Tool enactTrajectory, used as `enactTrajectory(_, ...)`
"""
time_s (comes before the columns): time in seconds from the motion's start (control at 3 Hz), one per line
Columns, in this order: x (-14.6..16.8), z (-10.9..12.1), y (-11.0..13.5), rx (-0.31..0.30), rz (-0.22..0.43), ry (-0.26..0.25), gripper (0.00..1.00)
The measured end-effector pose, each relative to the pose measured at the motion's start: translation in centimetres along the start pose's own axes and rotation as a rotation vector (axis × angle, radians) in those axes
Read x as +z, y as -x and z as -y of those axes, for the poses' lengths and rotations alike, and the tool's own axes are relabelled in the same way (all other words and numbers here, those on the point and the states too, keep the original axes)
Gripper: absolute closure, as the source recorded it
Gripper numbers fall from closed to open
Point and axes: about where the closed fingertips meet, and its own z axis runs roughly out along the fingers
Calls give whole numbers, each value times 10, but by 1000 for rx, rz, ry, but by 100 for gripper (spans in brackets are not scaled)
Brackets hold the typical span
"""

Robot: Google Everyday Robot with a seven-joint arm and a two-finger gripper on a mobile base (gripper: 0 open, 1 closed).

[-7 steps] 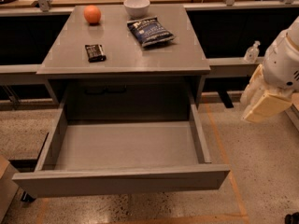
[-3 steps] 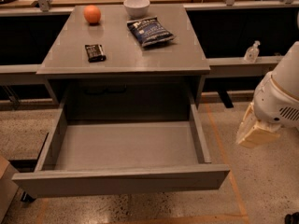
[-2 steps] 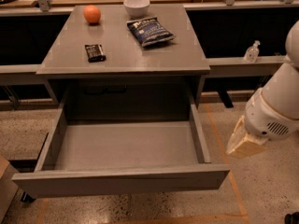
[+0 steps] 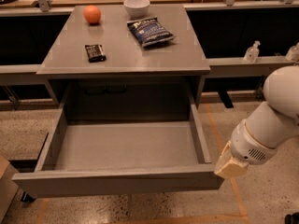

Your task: Close top drawer

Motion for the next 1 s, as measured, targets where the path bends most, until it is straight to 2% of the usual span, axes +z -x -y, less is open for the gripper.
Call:
enactTrajectory(0.33, 33, 0, -10, 27, -2, 55, 100)
enactTrajectory(0.67, 58, 22, -10, 31, -1, 80, 100)
enactTrajectory(1.0, 59, 22, -11, 39, -1, 81, 100)
